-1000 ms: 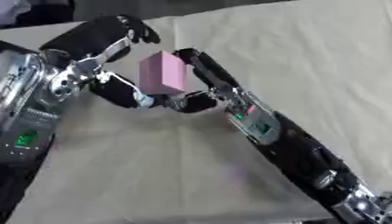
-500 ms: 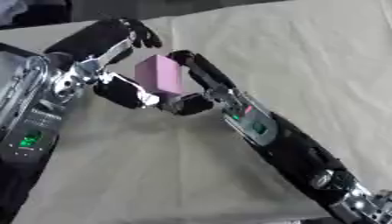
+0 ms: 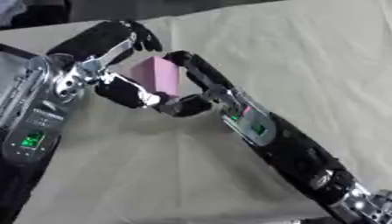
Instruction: Pick up the objects with one hand, pass them to the other hand, and then place them into the box on the other side of the table.
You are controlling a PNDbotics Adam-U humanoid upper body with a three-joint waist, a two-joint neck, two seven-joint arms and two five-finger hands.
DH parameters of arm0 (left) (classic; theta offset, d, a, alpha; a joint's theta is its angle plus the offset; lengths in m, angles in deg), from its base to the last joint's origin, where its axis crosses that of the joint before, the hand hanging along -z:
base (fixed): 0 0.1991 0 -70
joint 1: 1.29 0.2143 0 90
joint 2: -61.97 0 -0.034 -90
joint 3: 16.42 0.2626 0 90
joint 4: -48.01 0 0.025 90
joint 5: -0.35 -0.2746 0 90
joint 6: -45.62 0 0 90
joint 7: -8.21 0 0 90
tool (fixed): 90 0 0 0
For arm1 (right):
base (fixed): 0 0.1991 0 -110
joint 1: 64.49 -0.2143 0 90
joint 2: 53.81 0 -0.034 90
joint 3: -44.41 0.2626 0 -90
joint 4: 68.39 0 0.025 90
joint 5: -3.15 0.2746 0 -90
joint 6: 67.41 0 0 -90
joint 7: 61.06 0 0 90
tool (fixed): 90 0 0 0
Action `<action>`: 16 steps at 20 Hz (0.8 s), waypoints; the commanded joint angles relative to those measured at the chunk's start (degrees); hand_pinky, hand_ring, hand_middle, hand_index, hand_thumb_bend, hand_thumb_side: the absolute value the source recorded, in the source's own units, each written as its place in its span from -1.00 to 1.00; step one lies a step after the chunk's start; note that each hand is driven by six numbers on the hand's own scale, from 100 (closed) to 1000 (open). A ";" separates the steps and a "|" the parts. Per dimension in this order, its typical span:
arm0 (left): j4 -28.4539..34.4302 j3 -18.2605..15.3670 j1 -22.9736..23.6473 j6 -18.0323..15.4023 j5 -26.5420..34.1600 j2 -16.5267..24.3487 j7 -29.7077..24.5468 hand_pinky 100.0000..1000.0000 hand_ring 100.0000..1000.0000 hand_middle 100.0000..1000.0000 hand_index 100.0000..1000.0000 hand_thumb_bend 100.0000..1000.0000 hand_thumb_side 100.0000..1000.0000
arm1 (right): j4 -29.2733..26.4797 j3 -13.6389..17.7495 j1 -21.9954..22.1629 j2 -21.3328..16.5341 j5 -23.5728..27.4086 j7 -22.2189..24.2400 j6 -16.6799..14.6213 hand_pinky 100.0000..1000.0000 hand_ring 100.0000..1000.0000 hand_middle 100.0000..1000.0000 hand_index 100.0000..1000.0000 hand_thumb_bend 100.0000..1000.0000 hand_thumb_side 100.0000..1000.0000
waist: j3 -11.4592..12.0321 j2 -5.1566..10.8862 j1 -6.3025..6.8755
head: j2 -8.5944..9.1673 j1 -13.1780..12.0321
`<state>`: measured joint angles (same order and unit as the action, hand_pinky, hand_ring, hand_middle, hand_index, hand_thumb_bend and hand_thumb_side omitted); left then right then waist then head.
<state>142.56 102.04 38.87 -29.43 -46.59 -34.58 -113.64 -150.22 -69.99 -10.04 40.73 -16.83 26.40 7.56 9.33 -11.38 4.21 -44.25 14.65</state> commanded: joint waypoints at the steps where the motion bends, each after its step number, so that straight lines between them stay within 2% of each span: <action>1: -0.03 -0.17 -1.14 -0.62 -0.44 0.05 -0.69 0.50 0.43 0.32 0.51 0.10 -0.66 | -1.39 0.17 -0.78 -0.31 -0.12 -0.09 -0.37 0.51 0.08 0.06 0.31 -0.61 -0.88 | 0.05 2.24 0.69 | 0.14 -0.14; 6: -0.36 -0.08 -1.16 -1.61 -0.84 -0.05 -2.22 0.50 0.44 0.33 0.51 0.13 -0.75 | -1.58 0.18 -0.72 -0.37 -0.27 -0.24 -0.59 0.50 0.08 0.06 0.31 -0.60 -0.89 | -0.03 2.23 0.71 | 0.14 -0.22; 7: -0.38 -0.08 -1.16 -1.78 -0.91 -0.06 -2.51 0.50 0.44 0.33 0.51 0.14 -0.76 | -1.63 0.17 -0.71 -0.38 -0.32 -0.26 -0.62 0.50 0.08 0.06 0.31 -0.52 -0.91 | -0.04 2.23 0.71 | 0.14 -0.22; 11: -0.69 0.04 -1.18 -2.44 -1.57 -0.11 -3.86 0.51 0.45 0.35 0.53 0.20 -0.80 | -1.77 0.16 -0.67 -0.44 -0.33 -0.33 -0.77 0.50 0.08 0.06 0.31 -0.46 -0.93 | -0.06 2.24 0.73 | 0.14 -0.17; 16: -1.13 -0.03 -1.23 -3.07 -2.79 -0.27 -5.20 0.51 0.45 0.36 0.54 0.19 -0.77 | -1.86 0.15 -0.61 -0.57 -0.30 -0.48 -1.08 0.50 0.08 0.06 0.31 -0.42 -0.95 | -0.06 2.27 0.72 | 0.14 -0.15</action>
<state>141.13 102.39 38.74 -32.39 -48.88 -35.04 -118.41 -150.65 -69.99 -9.77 40.72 -16.98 26.11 6.73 9.25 -11.38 4.25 -44.25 14.63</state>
